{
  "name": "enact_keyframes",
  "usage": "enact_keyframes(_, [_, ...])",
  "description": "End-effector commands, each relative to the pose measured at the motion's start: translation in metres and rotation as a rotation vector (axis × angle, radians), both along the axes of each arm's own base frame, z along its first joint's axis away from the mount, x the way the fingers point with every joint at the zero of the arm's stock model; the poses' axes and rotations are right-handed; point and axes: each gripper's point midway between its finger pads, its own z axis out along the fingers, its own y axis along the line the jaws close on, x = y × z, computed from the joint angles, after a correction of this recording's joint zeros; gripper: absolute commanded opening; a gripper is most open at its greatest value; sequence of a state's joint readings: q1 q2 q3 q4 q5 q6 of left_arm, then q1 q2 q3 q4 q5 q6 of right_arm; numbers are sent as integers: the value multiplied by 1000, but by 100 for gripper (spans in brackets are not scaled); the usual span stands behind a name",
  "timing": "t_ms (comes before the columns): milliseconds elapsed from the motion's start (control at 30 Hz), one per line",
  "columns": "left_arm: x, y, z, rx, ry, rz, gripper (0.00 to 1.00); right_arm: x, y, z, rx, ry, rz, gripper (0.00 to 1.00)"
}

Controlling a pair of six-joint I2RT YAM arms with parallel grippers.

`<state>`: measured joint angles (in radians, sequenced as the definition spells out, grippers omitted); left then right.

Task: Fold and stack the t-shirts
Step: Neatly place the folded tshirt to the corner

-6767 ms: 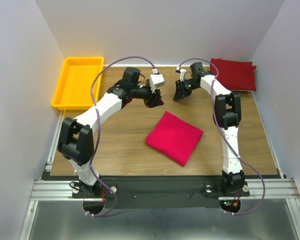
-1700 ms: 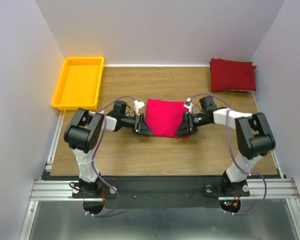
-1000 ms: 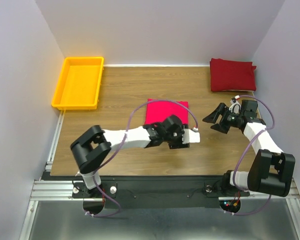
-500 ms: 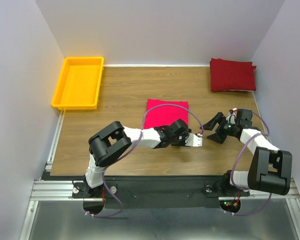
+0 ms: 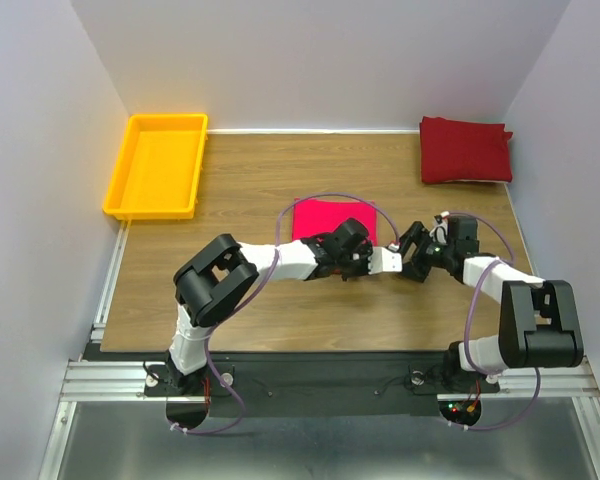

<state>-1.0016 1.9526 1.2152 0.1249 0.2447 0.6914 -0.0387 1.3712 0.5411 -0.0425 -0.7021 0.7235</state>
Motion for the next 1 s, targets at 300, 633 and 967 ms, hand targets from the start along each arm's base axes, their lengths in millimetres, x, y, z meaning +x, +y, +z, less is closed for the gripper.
enact_keyframes(300, [7, -18, 93, -242, 90, -18, 0, 30, 30, 7, 29, -67, -39, 79])
enact_keyframes(633, [11, -20, 105, -294, 179, -11, 0, 71, 39, -2, 44, -106, -100, 72])
enact_keyframes(967, [10, -26, 101, -300, 219, -22, 0, 109, 24, -21, -6, -174, -262, 59])
